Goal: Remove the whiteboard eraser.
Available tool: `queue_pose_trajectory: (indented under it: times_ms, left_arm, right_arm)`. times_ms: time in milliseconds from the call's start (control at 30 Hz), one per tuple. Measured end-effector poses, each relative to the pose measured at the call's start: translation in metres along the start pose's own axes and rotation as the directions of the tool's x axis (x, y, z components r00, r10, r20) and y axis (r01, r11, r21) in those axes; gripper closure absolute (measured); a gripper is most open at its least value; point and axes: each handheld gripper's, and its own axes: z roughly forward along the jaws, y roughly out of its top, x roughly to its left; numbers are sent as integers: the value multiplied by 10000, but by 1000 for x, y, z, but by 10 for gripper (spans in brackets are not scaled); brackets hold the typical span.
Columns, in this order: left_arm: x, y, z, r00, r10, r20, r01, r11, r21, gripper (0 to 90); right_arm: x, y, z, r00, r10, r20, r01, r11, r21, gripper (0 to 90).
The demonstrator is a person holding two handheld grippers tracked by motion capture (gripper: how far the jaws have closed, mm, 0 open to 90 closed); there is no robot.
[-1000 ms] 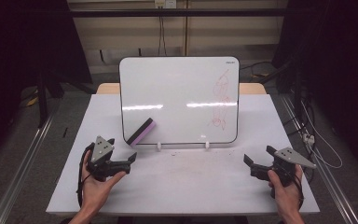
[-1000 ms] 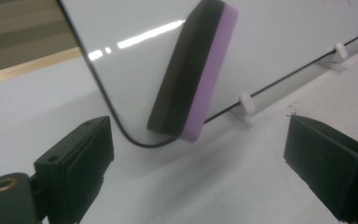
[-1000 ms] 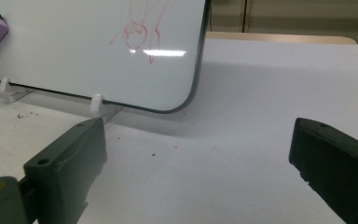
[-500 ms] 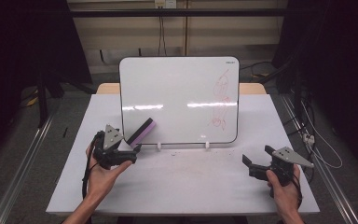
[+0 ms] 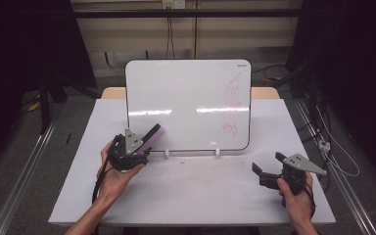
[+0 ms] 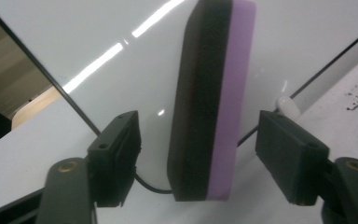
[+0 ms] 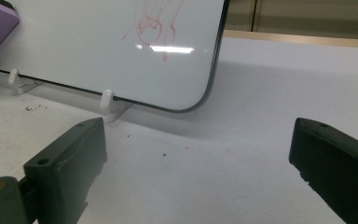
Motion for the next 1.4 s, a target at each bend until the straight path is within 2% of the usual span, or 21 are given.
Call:
queue_pose_trajectory:
  times_ms: [100,133,200,233,300,367,400,600,667,700,1033,1133,1200,1267,1367,1400]
  left_arm:
    - [-2,-1,3,9999,105,88,-107,9997,202,379]
    - [-2,-3,5,9998,144,-105,-140,9993,340,386]
    - [-2,-5,8,10000,98,-4,-98,9989,452,439]
    - [-2,-5,8,10000,98,-4,-98,9989,452,446]
    - [-2,-6,7,9998,193,6,-193,9985,504,540]
    - [-2,-6,7,9998,192,-41,-190,9992,354,565]
    - [-2,-5,7,9994,337,72,-340,9986,401,594]
    - [-5,-6,7,9984,530,-184,-525,9982,282,623]
    - [-5,-6,6,9985,531,-148,-526,9981,318,628]
    - [-5,-5,5,9985,504,-206,-501,9986,158,633]
    - [1,-6,-6,9998,-211,38,213,9983,-547,638]
    - [3,-6,-9,9973,-618,394,649,9943,-846,638]
    - [2,-6,-12,9934,-932,667,999,9892,-1070,637]
    - [2,-6,-13,9924,-994,730,1072,9879,-1118,637]
    - [1,-5,-17,9883,-1204,938,1330,9808,-1426,637]
    - [1,-5,-17,9883,-1204,938,1330,9808,-1426,636]
  right_arm:
    - [0,0,-1,10000,-20,4,20,10000,-6,35]
    - [0,0,-1,10000,-24,-5,24,10000,6,35]
    - [0,0,-1,10000,-18,-8,18,10000,18,35]
    - [0,0,-1,10000,-26,-18,26,10000,10,35]
    - [0,0,-1,10000,-37,-5,37,10000,8,35]
    - [0,0,0,10000,-44,-19,44,10000,38,35]
    - [1,0,0,10000,-41,-14,41,10000,35,35]
    - [0,0,0,10000,-17,-15,17,10000,67,35]
    - [0,-1,0,10000,-10,-35,10,10000,88,35]
    - [0,-1,1,10000,17,-60,-17,9999,133,35]
    - [1,-1,1,9999,-133,37,133,9998,137,33]
    - [1,-1,2,9999,-117,-37,118,9998,145,33]
    - [2,-1,3,9999,-79,-86,80,9999,127,34]
    - [3,-2,3,9999,-39,-149,40,10000,90,34]
    - [4,-2,4,9996,125,-266,-125,9999,12,35]
    - [4,-3,4,9995,117,-296,-117,9999,7,35]
